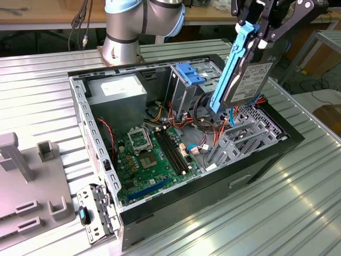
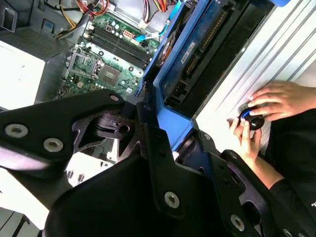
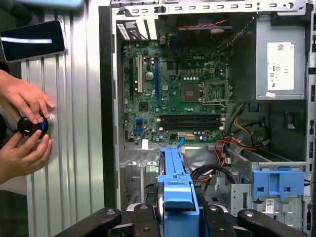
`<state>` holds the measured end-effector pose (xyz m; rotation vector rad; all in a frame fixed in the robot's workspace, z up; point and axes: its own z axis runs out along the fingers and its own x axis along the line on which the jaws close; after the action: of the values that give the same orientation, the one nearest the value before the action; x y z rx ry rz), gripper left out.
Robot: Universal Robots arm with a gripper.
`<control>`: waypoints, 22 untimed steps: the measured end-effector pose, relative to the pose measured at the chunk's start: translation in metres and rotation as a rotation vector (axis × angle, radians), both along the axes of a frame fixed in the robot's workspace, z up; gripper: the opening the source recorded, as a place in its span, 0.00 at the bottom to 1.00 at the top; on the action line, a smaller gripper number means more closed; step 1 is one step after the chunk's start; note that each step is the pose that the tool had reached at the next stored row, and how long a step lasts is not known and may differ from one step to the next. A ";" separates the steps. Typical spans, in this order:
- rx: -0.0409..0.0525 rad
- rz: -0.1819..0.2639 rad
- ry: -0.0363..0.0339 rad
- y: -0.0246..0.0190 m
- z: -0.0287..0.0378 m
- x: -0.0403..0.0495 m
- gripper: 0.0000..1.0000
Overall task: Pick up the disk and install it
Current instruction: 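Insert the disk into the insertion slot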
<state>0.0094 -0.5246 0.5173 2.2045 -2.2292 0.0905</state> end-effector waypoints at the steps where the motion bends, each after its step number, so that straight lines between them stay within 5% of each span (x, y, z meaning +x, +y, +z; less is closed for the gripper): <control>1: 0.0070 -0.001 0.0000 -0.0076 -0.0049 0.0060 0.37; 6: 0.0122 -0.002 0.0000 -0.0162 -0.0122 0.0174 0.37; 12: 0.0121 -0.018 0.0000 -0.0204 -0.0215 0.0254 0.37; 16: 0.0119 -0.021 0.0000 -0.0212 -0.0298 0.0413 0.37; 22: 0.0118 -0.037 -0.0001 -0.0288 -0.0398 0.0419 0.37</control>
<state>0.0513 -0.5534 0.4775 2.1680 -2.2754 0.0774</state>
